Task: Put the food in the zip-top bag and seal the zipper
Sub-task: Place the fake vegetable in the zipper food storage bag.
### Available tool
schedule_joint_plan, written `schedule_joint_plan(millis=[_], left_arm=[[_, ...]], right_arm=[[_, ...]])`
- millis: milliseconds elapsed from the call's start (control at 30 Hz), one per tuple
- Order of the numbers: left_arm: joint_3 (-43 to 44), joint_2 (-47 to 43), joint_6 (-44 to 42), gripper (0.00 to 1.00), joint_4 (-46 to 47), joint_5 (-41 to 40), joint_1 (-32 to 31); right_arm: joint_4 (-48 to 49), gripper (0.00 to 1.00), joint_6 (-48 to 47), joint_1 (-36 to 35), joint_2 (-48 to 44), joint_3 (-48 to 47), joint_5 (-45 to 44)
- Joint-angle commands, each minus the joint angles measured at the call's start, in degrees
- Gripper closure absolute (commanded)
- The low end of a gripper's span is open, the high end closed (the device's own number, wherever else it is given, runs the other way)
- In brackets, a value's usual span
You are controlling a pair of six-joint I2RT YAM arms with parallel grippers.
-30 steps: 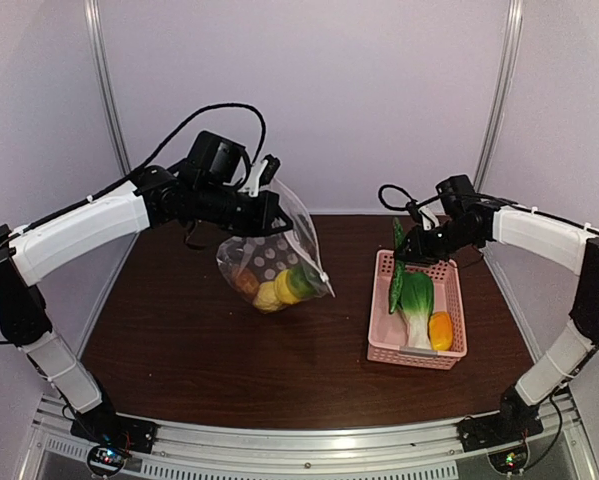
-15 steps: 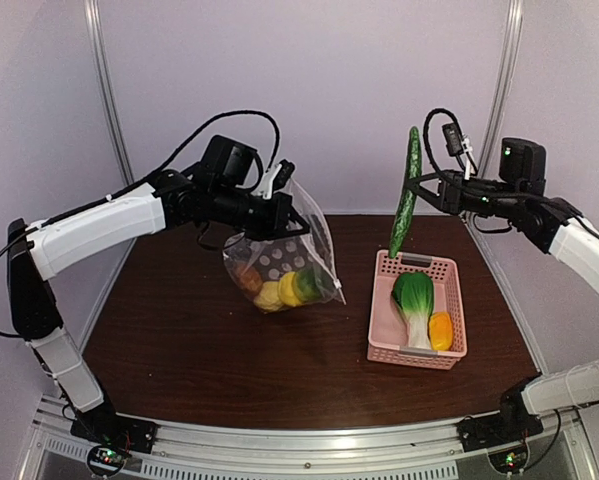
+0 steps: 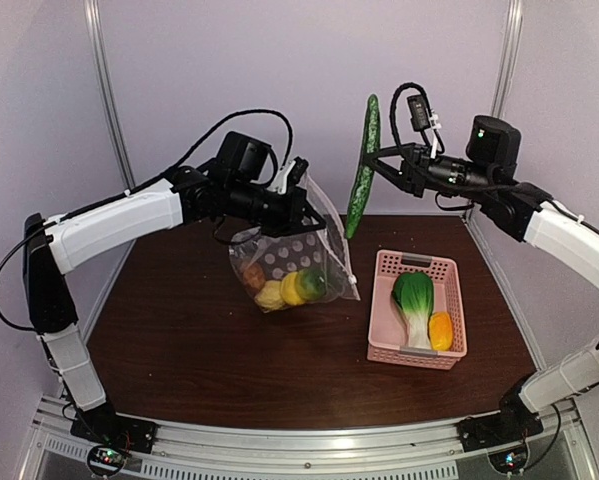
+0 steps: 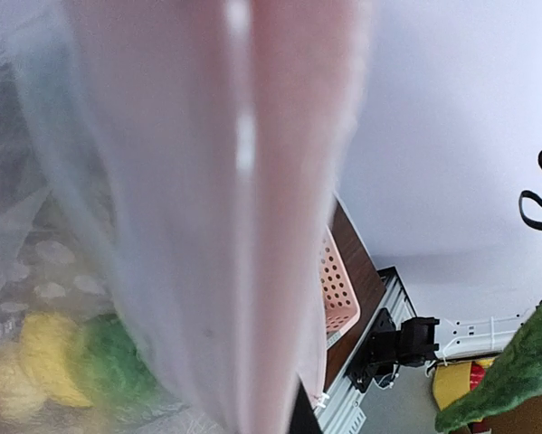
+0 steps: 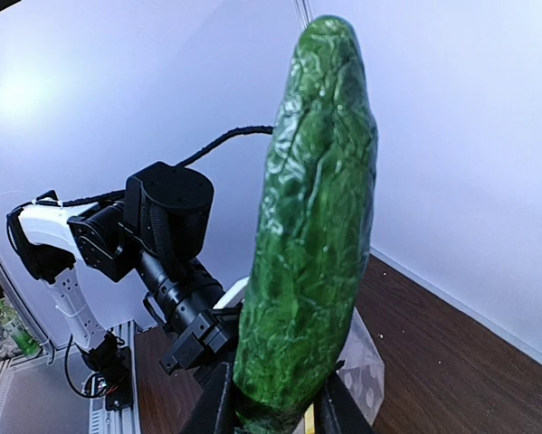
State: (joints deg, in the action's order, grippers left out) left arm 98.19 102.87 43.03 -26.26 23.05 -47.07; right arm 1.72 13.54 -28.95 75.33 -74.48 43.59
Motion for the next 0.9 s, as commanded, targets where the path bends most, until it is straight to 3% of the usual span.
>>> schedule_joint_plan(millis=[0,300,667,800,867], left_arm=[[2.8,0.6,1.2,1.00,2.6,1.8,-0.5],[5.2,0.2,1.0,1.00,1.2,2.3,-0.5],[7.4,-0.3,0.8,1.00,0.0,2.8,-0.4],[7.8,-1.0,1.7,1.00,0.6,2.4,-0.2],[7.7,-1.5,2.2,1.00,1.5,2.4,-0.2]], right_arm=[[4.1,1.00,-2.5,-1.5,2.5,-3.7,-4.2],[6.7,1.00,-7.4,-2.8,7.3,-4.9,-9.3],[3.4,1.00,-23.4,-5.6,7.5,-2.2,-17.0],[2.7,1.00,-26.7,-6.2,7.1,-0.3,-15.9],[2.1,0.94,-27.1,-6.7,6.7,1.0,-13.9]])
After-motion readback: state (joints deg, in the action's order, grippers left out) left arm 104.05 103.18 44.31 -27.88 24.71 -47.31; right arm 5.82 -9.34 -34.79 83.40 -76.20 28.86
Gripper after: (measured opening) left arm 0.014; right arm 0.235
